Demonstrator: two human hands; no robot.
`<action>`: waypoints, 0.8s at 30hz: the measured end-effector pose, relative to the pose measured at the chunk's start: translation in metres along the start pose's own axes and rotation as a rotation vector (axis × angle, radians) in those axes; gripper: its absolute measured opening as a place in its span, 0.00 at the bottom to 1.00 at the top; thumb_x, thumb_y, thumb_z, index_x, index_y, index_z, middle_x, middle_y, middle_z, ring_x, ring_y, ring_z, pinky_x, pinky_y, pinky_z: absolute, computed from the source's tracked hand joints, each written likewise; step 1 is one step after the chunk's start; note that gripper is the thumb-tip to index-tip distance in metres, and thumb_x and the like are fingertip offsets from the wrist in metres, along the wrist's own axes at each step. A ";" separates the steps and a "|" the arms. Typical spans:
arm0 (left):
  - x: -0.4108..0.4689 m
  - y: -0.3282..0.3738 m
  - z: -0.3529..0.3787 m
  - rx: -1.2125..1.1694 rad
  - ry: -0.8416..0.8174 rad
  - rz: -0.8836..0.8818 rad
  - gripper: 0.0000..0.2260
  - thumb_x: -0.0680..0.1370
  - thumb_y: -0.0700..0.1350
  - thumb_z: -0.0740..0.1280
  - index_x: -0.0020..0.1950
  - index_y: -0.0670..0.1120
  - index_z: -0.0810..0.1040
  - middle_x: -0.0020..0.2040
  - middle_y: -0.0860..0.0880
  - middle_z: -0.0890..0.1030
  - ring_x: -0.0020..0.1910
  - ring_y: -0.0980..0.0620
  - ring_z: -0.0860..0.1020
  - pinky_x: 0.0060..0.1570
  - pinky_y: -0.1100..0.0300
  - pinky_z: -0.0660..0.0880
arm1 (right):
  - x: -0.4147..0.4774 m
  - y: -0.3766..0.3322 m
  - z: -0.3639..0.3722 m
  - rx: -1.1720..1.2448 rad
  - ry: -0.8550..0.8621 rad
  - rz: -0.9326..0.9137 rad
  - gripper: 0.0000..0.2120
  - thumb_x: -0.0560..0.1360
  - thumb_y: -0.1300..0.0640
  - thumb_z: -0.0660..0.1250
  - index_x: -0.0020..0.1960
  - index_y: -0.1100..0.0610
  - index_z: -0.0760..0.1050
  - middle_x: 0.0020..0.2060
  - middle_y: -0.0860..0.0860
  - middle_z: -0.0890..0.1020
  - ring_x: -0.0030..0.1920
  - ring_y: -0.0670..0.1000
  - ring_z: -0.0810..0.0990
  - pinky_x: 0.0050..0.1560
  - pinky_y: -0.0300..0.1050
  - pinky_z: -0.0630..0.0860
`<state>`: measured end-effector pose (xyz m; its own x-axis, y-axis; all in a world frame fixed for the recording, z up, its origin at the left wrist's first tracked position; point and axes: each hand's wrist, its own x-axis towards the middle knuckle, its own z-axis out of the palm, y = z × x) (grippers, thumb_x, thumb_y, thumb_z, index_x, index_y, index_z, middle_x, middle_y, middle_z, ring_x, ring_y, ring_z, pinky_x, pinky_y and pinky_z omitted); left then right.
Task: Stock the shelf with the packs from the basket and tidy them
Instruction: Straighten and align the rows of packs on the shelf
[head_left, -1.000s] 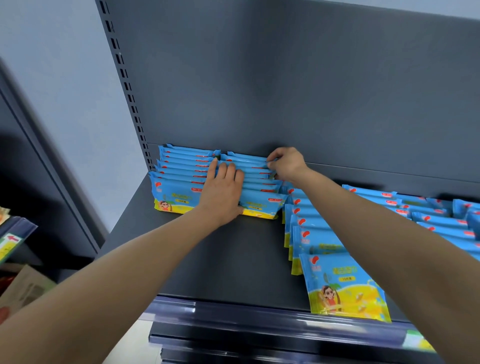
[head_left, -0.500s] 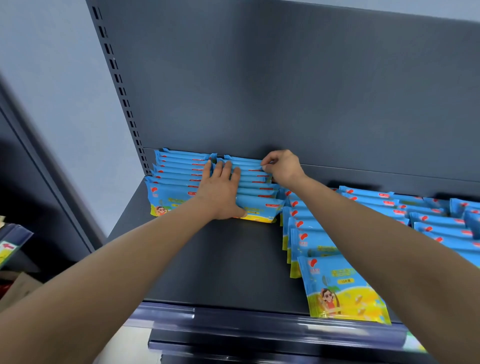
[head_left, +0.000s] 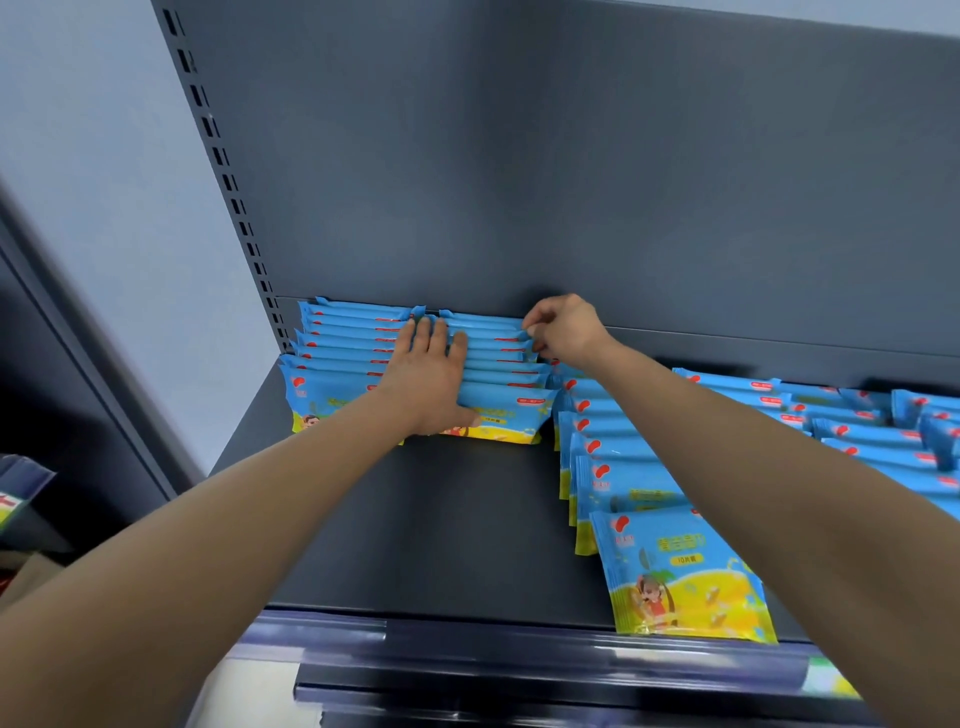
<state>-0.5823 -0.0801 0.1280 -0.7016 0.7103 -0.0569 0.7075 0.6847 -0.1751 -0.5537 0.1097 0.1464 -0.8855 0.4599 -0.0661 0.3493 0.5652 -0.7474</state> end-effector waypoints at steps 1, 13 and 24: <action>0.000 0.000 0.000 0.006 -0.006 0.003 0.47 0.71 0.68 0.59 0.77 0.42 0.43 0.77 0.39 0.46 0.77 0.40 0.44 0.74 0.46 0.39 | 0.000 -0.001 0.000 -0.040 -0.002 -0.002 0.07 0.77 0.66 0.61 0.45 0.59 0.75 0.41 0.55 0.77 0.39 0.52 0.79 0.40 0.43 0.78; 0.005 -0.001 -0.005 -0.001 -0.111 0.023 0.46 0.75 0.63 0.60 0.76 0.39 0.37 0.77 0.40 0.40 0.76 0.40 0.40 0.75 0.44 0.40 | -0.014 -0.007 -0.006 0.169 0.014 0.308 0.13 0.79 0.59 0.58 0.54 0.67 0.75 0.48 0.63 0.82 0.44 0.60 0.83 0.44 0.52 0.82; 0.001 -0.003 0.000 -0.026 -0.060 0.039 0.50 0.71 0.70 0.58 0.76 0.40 0.38 0.78 0.41 0.42 0.77 0.41 0.41 0.75 0.45 0.38 | -0.035 -0.027 0.008 0.853 -0.088 0.490 0.10 0.82 0.55 0.54 0.54 0.60 0.69 0.46 0.57 0.78 0.42 0.56 0.80 0.35 0.51 0.77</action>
<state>-0.5856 -0.0816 0.1285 -0.6765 0.7263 -0.1219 0.7360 0.6610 -0.1461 -0.5345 0.0735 0.1635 -0.7340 0.4387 -0.5184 0.3759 -0.3734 -0.8481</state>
